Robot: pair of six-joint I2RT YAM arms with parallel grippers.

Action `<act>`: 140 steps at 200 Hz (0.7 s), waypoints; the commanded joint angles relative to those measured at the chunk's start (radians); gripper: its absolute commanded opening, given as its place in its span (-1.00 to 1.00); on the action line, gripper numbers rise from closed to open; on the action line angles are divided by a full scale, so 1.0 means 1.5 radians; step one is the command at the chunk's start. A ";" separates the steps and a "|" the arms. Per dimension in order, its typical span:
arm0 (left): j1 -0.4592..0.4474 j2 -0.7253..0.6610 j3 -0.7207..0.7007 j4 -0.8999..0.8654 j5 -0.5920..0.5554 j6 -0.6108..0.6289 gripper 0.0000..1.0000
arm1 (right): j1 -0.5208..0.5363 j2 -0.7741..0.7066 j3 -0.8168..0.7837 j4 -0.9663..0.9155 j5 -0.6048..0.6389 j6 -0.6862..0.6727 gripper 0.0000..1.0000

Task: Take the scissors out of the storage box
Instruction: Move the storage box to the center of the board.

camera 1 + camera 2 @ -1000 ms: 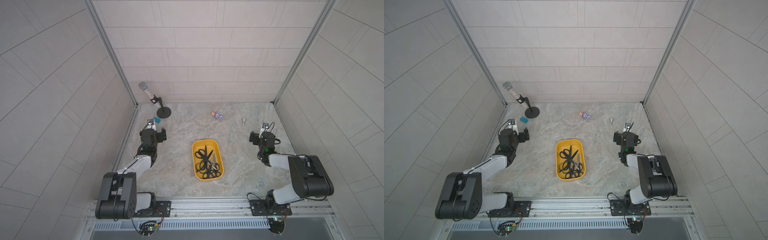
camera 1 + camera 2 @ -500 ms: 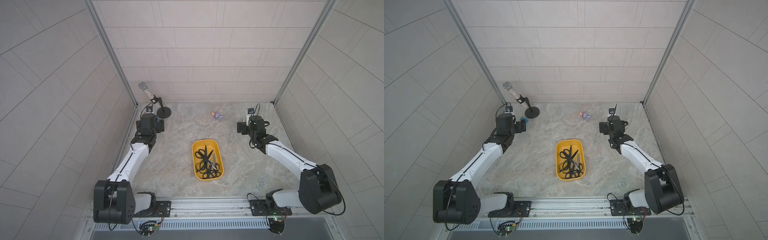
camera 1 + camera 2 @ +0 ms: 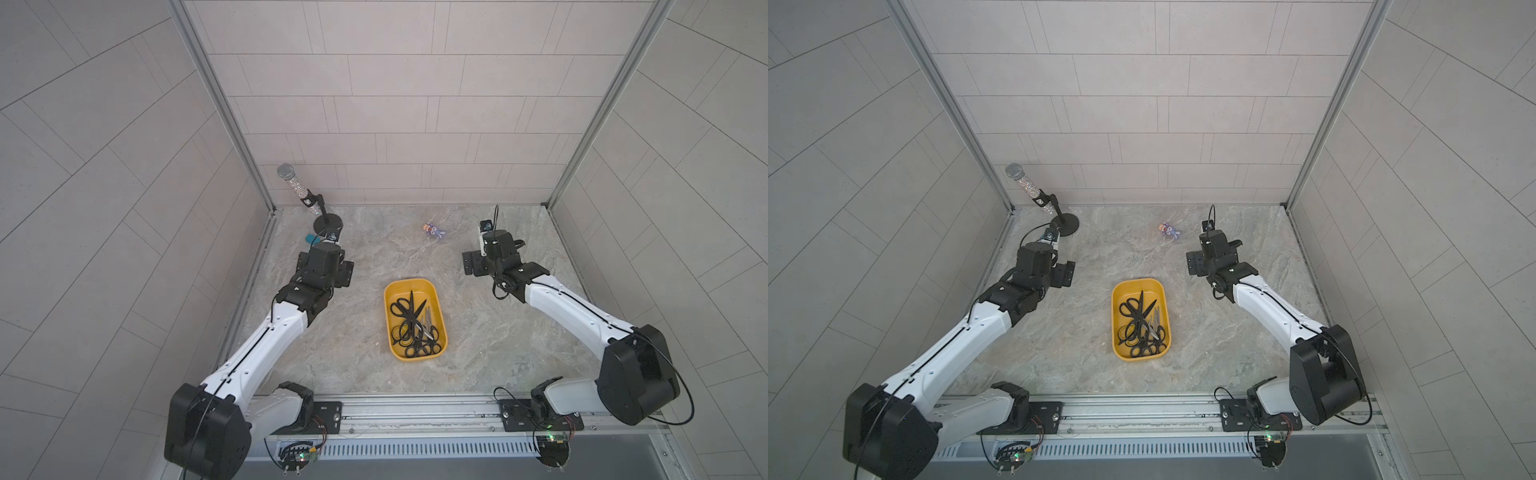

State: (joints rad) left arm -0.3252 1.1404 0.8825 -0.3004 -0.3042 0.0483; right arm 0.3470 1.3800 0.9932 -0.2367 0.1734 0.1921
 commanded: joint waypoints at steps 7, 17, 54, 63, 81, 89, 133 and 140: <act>-0.027 0.035 0.077 -0.119 0.077 -0.055 0.97 | 0.002 -0.004 0.026 -0.068 -0.014 0.013 1.00; -0.043 0.034 0.087 -0.149 0.071 -0.094 0.96 | 0.003 -0.001 0.031 -0.084 -0.020 0.020 1.00; -0.119 0.030 0.090 -0.268 0.063 -0.247 0.80 | 0.008 0.027 0.052 -0.137 -0.080 0.066 0.99; -0.153 0.039 0.091 -0.299 0.039 -0.281 0.77 | 0.017 0.031 0.050 -0.142 -0.084 0.069 0.99; -0.196 0.073 0.087 -0.336 0.046 -0.336 0.74 | 0.035 0.037 0.042 -0.144 -0.086 0.068 1.00; -0.198 0.086 0.079 -0.325 0.076 -0.356 0.68 | 0.039 0.041 0.038 -0.145 -0.088 0.069 1.00; -0.213 0.166 0.076 -0.265 0.127 -0.421 0.45 | 0.043 0.055 0.027 -0.140 -0.101 0.075 1.00; -0.214 0.174 0.078 -0.262 0.138 -0.426 0.44 | 0.043 0.058 0.029 -0.141 -0.102 0.075 1.00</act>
State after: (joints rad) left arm -0.6365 1.3594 0.9962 -0.6979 -0.1333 -0.5037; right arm 0.4099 1.4536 1.0412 -0.4217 0.0299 0.2890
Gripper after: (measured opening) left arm 0.726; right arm 0.997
